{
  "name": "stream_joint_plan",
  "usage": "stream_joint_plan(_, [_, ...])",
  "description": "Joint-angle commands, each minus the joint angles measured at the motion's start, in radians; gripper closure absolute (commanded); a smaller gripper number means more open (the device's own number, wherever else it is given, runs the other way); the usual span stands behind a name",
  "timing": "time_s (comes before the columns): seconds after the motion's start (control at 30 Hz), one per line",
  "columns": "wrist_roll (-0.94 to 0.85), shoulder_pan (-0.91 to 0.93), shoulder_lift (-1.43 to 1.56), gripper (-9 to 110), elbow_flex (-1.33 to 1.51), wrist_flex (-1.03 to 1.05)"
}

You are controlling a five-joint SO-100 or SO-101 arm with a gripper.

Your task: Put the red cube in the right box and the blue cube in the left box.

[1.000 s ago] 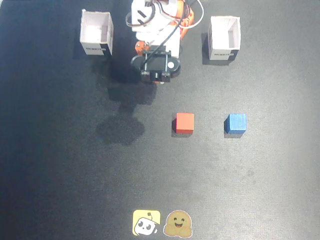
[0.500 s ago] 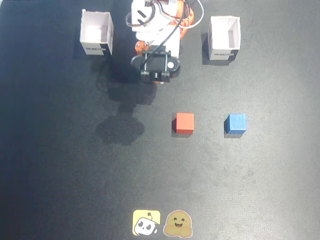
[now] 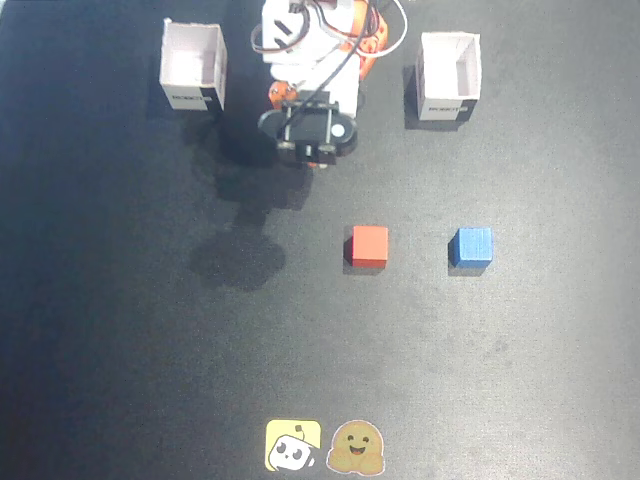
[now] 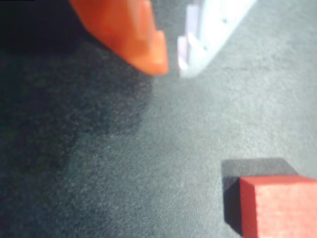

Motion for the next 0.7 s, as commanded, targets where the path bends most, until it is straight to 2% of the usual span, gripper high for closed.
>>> stream_joint_plan(0.0, [0.009,-0.015,0.011,101,-0.006,-0.031])
stream_joint_plan(0.27, [-0.011,-0.043,-0.018,101,-0.025,-0.074])
stream_joint_plan(0.53, [-0.044,-0.037,-0.420,101,-0.256,-0.169])
stream_joint_plan(0.67, [-0.011,-0.064,-0.456,101,-0.281,-0.221])
